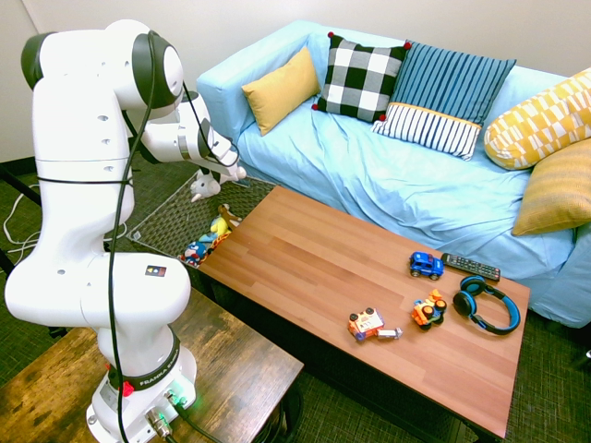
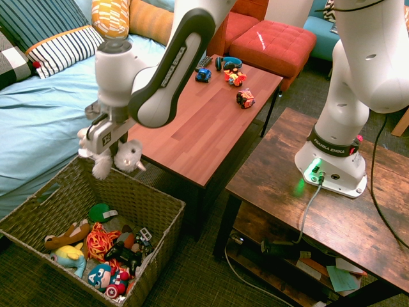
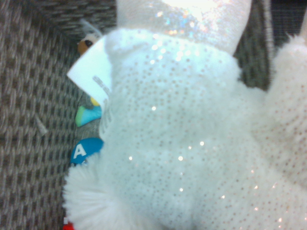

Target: Put the stuffed toy in the basket

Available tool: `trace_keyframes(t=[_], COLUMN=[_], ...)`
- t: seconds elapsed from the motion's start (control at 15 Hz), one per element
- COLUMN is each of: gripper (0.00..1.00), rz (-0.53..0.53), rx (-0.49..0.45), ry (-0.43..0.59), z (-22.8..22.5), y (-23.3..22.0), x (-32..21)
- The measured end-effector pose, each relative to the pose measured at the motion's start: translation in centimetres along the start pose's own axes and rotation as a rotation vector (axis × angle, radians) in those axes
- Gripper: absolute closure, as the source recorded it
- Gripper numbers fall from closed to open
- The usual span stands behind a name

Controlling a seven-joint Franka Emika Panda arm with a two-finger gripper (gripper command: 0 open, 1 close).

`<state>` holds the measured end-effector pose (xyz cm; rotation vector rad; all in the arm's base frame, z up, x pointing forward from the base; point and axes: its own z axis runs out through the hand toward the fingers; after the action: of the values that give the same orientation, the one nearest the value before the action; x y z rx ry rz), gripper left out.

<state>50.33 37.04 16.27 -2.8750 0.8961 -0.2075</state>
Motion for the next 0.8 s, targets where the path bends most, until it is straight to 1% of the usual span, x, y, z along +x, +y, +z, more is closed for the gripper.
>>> trace_keyframes(t=[0.2,0.27,0.33,0.47,0.8], gripper=[1.0,0.0,0.0,0.0,0.0], rz=[-0.058,-0.071,-0.073,-0.076,-0.087], rx=[-0.034,-0.043,-0.055,-0.064,-0.063], ry=[-0.028,-0.037,-0.047,-0.057,-0.063], z=[6.7,8.7,10.6,12.7,12.9], y=[-3.0,-3.4,-3.7,-3.9,-4.5], x=[-2.6,-3.1,-3.4,-3.6,-4.7])
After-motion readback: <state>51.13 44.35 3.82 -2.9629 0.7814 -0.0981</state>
